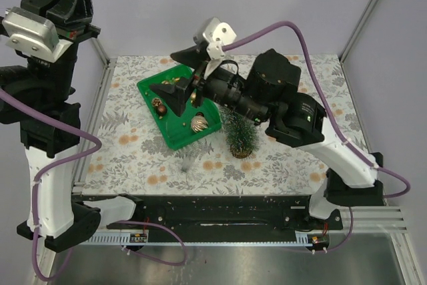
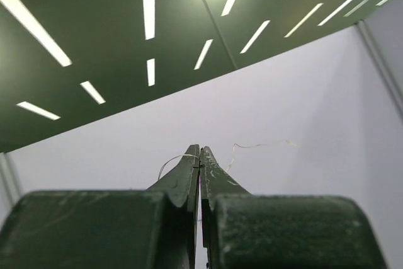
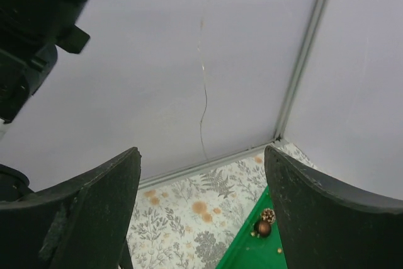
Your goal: Decorate the small christmas tree
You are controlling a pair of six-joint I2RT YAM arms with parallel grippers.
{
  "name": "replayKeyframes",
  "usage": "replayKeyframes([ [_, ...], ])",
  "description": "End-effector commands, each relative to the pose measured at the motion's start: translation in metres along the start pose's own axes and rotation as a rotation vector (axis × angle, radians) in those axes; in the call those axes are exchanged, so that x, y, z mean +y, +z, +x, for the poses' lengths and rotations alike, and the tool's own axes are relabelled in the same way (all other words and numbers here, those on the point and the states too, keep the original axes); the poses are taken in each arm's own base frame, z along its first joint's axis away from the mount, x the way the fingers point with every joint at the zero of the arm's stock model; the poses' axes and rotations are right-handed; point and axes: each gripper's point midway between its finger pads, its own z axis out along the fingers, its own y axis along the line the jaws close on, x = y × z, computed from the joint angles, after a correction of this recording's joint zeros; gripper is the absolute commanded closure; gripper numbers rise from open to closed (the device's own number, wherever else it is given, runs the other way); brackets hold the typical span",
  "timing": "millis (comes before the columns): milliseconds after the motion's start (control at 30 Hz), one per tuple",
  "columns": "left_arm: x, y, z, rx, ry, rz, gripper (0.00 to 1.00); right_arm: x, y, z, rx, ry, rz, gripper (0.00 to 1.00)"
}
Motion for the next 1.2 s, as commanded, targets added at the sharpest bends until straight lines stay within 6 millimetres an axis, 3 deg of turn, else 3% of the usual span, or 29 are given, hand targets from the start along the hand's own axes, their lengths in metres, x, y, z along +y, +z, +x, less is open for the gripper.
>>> replayKeyframes([
  [0, -0.032, -0.011, -0.025, -0.078, -0.030, 0.184, 1.00, 0.025, 0.012, 0.011, 0.082, -0.075, -0.144, 0.12],
  [100, -0.041, -0.013, -0.028, -0.093, -0.063, 0.226, 1.00, 0.030, 0.021, 0.016, 0.085, -0.076, -0.163, 0.11],
  [400, -0.040, -0.014, -0.030, -0.094, -0.079, 0.222, 1.00, 0.052, 0.048, 0.042, 0.096, -0.007, -0.258, 0.11],
  [567, -0.040, -0.018, -0.031, -0.092, -0.076, 0.223, 1.00, 0.063, 0.051, 0.035, 0.058, 0.034, -0.310, 0.13],
  [733, -0.039, -0.022, -0.035, -0.099, -0.071, 0.219, 1.00, 0.061, 0.058, 0.035, 0.031, 0.059, -0.297, 0.15],
  [1167, -0.039, -0.030, -0.040, -0.108, -0.073, 0.216, 1.00, 0.067, 0.078, 0.039, -0.002, 0.117, -0.325, 0.32],
])
